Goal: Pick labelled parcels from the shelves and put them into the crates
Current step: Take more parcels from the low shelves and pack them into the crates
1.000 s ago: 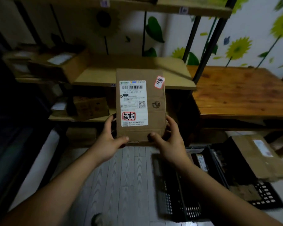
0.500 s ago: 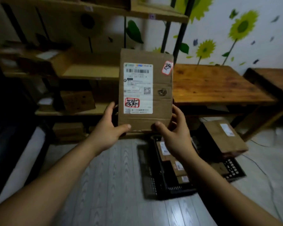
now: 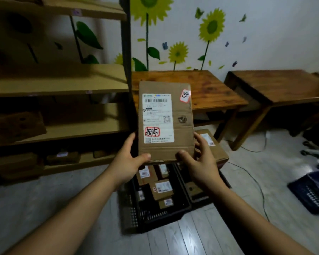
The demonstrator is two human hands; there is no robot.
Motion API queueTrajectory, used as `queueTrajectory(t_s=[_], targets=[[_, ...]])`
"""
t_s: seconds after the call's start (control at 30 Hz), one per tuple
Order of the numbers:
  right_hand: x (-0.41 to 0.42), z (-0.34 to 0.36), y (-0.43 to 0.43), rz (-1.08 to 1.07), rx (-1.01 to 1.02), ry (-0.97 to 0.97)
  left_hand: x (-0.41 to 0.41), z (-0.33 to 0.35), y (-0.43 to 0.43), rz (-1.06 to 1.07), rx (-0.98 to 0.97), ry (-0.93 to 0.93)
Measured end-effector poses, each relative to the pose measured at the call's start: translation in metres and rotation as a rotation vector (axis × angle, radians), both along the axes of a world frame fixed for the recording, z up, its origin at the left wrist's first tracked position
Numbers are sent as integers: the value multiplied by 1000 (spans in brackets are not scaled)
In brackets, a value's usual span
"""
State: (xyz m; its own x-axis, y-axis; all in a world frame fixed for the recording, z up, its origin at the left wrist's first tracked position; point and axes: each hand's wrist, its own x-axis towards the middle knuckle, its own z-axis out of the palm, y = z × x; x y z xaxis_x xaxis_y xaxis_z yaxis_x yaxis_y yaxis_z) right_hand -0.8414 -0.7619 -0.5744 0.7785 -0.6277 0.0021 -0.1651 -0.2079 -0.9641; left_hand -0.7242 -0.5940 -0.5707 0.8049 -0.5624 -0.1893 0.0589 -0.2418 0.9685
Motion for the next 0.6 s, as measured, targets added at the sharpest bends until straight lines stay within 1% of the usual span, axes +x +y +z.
queueTrajectory(t_s=[0.1, 0.23, 0.37, 0.5, 0.6], targets=[[-3, -12, -34, 55, 26, 59, -10, -18, -28, 45, 41, 41], [4, -36, -51, 155, 49, 141, -6, -46, -36, 100, 70, 115], [24, -63, -53, 180, 81, 190, 14, -80, -39, 139, 94, 184], [47, -99, -61, 203, 80, 227, 32, -118, -48, 169, 76, 260], [68, -135, -75, 220, 110, 259, 46, -156, -62, 178, 114, 270]])
